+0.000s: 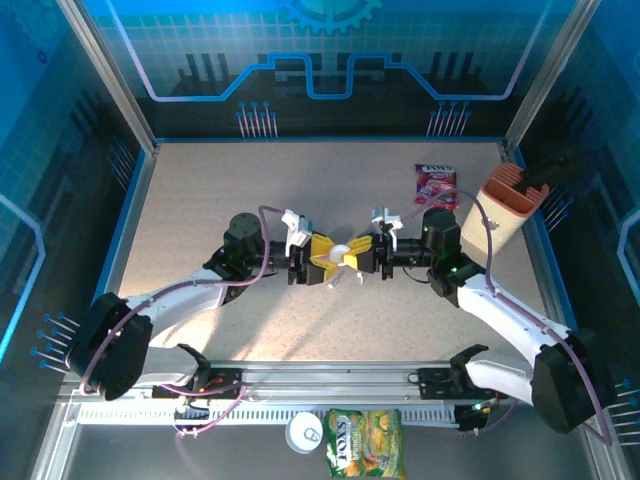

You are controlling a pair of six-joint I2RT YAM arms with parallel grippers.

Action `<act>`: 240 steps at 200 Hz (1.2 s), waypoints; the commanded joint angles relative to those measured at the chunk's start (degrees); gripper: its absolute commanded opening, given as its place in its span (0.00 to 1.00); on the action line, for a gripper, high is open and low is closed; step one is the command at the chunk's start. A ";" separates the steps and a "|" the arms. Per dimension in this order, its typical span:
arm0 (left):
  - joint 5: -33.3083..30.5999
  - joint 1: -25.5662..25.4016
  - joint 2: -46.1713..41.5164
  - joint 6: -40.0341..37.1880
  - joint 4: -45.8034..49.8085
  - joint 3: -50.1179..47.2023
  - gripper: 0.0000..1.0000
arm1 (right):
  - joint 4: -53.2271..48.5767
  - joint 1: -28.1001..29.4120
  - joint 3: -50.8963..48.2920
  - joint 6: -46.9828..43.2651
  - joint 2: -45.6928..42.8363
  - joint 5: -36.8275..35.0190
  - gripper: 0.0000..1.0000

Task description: Insert wireless bluetooth earbuds into charging case

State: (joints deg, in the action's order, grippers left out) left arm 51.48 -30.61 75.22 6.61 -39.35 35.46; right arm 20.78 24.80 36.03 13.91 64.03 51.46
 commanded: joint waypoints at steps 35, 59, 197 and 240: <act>1.43 -0.25 1.11 0.92 -3.52 0.75 0.47 | 2.05 0.69 1.15 -0.29 0.20 -1.01 0.09; 1.43 -0.31 1.38 1.13 -3.82 0.75 0.45 | 2.08 0.73 1.45 -0.33 0.65 -0.46 0.09; 2.32 -0.28 1.01 -3.43 -0.16 0.40 0.15 | -11.07 0.72 6.86 -2.04 -0.71 -18.56 0.60; 1.41 -0.33 0.49 -5.82 2.13 -0.05 0.15 | -12.59 0.87 9.37 -2.14 0.24 -19.01 0.63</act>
State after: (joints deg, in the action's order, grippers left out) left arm 51.99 -30.55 77.28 4.25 -39.22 35.51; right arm 10.09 25.21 43.94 12.36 64.14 34.35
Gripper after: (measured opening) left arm 0.195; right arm 0.620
